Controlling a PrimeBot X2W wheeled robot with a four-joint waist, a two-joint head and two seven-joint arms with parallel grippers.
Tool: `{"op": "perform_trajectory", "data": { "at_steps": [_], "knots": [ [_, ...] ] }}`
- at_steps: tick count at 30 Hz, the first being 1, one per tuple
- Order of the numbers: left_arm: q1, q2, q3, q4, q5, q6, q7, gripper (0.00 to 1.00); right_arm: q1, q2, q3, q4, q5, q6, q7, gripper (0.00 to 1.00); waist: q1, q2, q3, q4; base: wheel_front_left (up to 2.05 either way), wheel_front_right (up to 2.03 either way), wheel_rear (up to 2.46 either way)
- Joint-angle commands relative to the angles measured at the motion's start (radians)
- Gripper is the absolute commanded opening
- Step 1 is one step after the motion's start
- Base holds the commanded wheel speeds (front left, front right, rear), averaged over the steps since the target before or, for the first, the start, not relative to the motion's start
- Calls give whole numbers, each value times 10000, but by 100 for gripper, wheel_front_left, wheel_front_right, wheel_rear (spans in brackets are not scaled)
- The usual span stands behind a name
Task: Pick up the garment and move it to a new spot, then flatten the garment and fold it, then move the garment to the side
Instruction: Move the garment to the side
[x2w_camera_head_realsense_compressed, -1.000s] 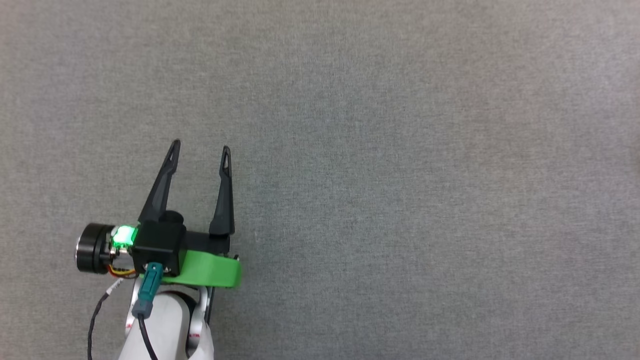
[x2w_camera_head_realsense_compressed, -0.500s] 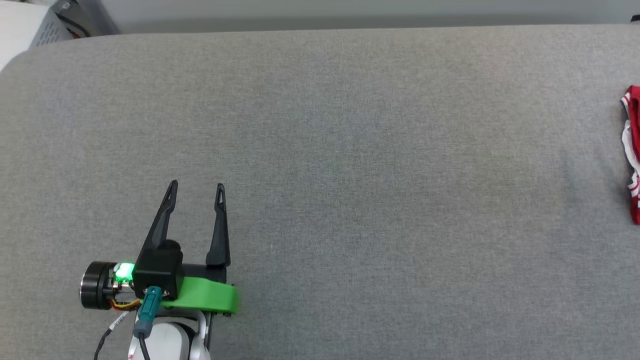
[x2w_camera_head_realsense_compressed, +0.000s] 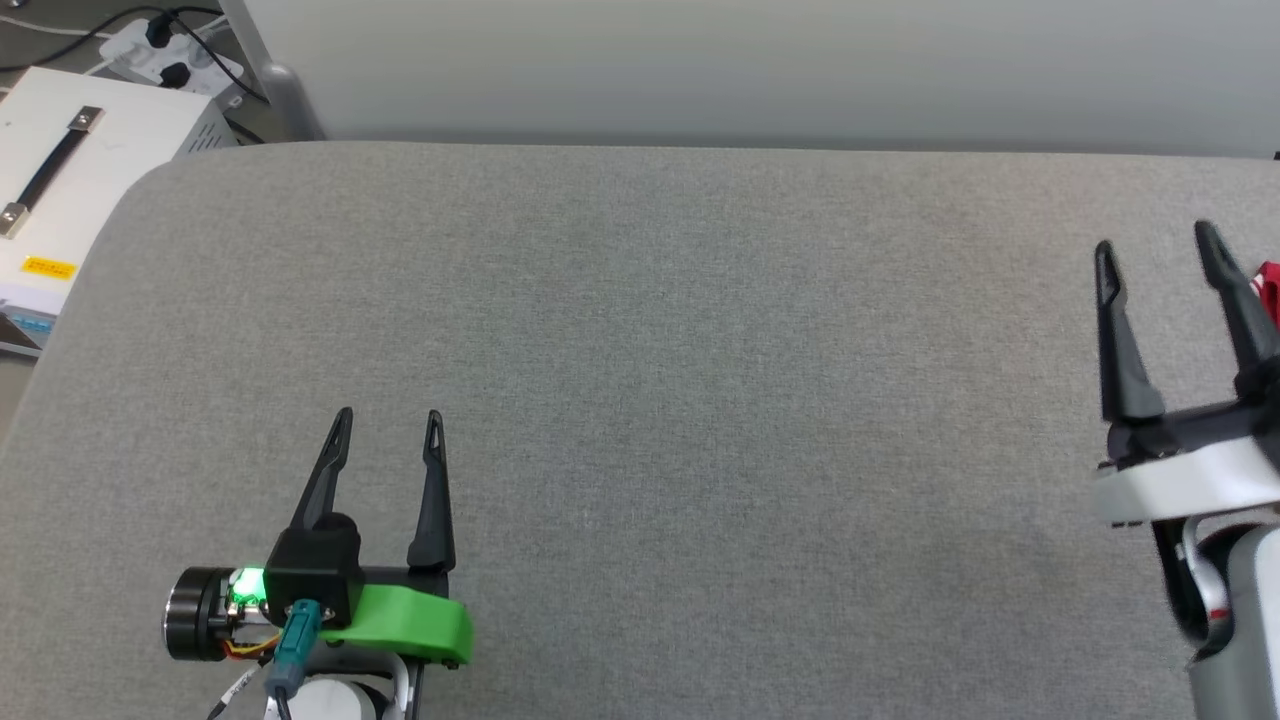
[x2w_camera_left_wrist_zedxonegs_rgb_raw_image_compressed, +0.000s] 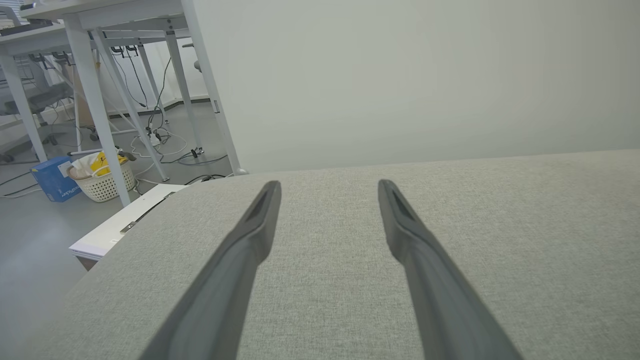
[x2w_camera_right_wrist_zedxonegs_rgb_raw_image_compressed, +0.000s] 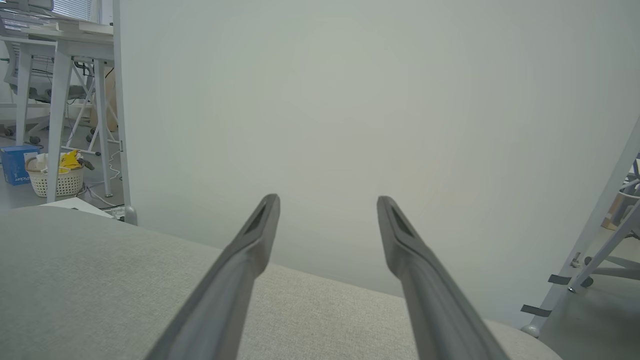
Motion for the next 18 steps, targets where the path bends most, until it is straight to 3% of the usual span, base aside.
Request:
{"op": "perform_trajectory", "data": {
  "at_steps": [1,9,18],
  "knots": [
    [169,-65,33,43,-86,-63,-57,100,402,257,52,-158,-62,-9,-46,100,1,0,-263,144,0,0,0],
    [499,-168,138,181,-141,-146,-57,100,1972,1270,76,-346,83,-9,-46,100,1,0,-704,137,0,0,0],
    [856,-253,227,278,-211,-313,-57,100,3087,1655,-151,-372,315,-9,-47,100,1,0,-1057,49,0,0,0]
  ]
}}
